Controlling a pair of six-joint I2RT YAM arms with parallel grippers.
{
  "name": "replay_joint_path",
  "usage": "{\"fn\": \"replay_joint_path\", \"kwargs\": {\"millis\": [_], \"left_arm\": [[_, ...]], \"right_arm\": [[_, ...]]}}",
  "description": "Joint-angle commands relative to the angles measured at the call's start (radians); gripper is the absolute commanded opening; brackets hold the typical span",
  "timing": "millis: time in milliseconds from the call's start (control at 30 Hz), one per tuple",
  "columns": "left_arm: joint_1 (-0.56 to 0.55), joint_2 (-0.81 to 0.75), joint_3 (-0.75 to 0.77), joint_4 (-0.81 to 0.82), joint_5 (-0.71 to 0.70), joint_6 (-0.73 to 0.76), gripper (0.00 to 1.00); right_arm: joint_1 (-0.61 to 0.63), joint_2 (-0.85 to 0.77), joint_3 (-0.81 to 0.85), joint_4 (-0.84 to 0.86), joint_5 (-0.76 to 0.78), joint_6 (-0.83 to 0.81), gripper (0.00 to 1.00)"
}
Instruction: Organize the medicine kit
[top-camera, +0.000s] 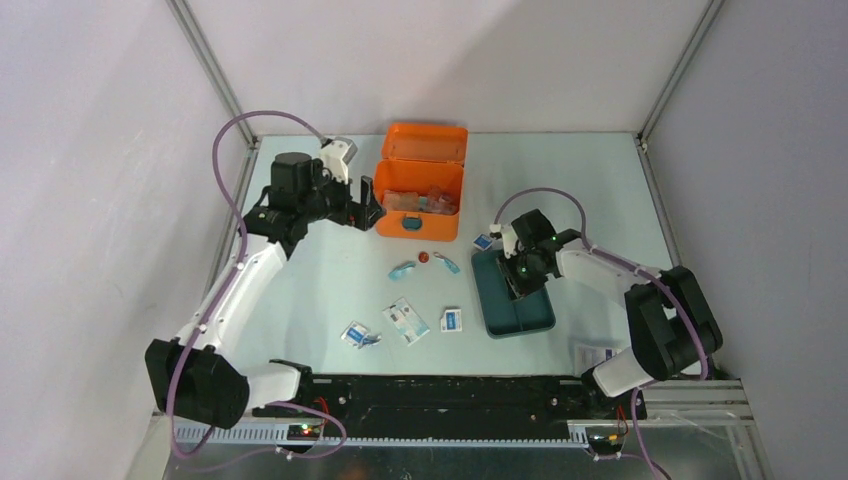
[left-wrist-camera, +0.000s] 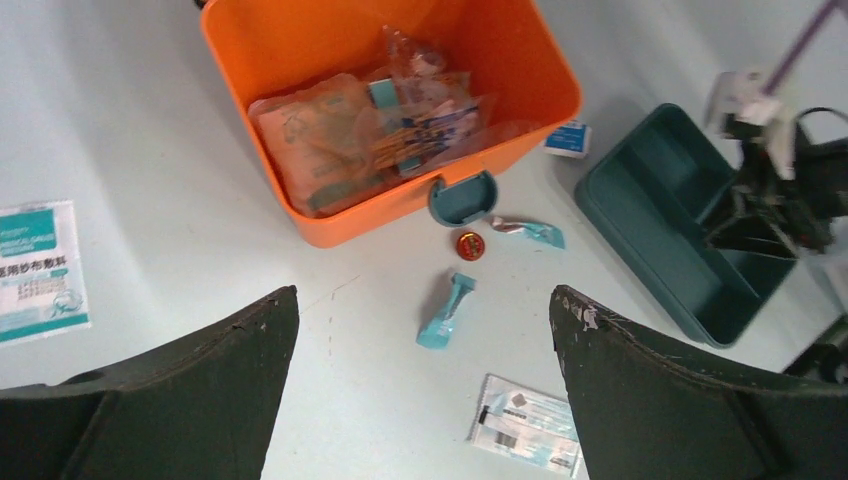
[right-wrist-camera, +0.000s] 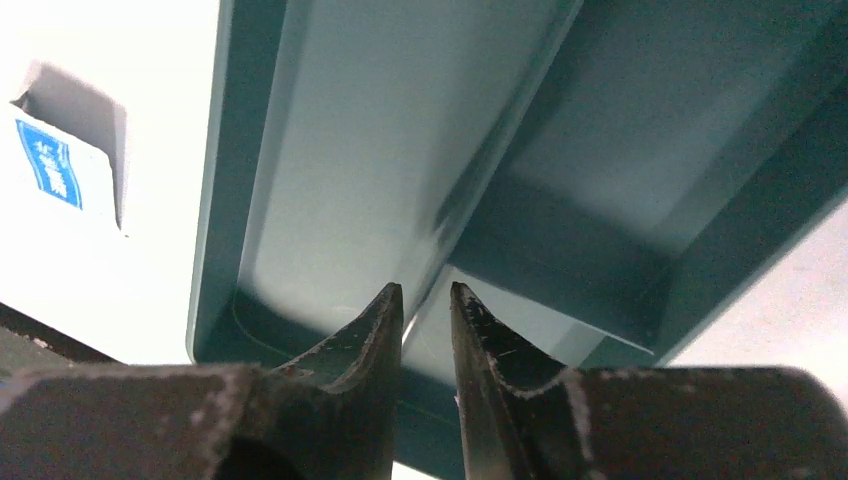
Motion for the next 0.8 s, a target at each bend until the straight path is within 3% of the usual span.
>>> {"fn": "replay_joint_path", "kwargs": {"millis": [0, 67, 167, 367, 467, 567, 767], "left_arm": [[-0.001, -0.042, 0.023, 0.022, 0.078, -0.069, 1.0], [0.006, -0.039, 0.024, 0.023, 0.018, -0.121, 1.0], [0.016, -0.022, 0.031, 0.027, 0.136, -0.166, 1.0], [-0.05, 0.056, 0.069, 0.046, 0.332, -0.092, 0.87], [-0.116, 0.065, 0.068, 0.045, 0.38, 0.097, 0.85], [-0.19, 0.089, 0.092, 0.013, 0.383, 0.274, 0.76], [-0.274, 0.184, 0.142, -0.011, 0.385, 0.55, 0.75]], "right_arm": [[0.007, 0.061, 0.006, 0.04, 0.0, 0.017, 0.26], [0.007, 0.067, 0.017, 0.032, 0.018, 0.018, 0.18], [0.006, 0.025, 0.022, 0.029, 0.06, -0.001, 0.02], [0.006, -0.055, 0.034, 0.018, 0.076, -0.141, 0.0], [0.01, -0.08, 0.058, -0.05, 0.036, -0.233, 0.0], [0.016, -0.102, 0.054, -0.084, -0.037, -0.345, 0.0], [0.034, -0.152, -0.021, -0.057, -0.095, -0.584, 0.0]]}}
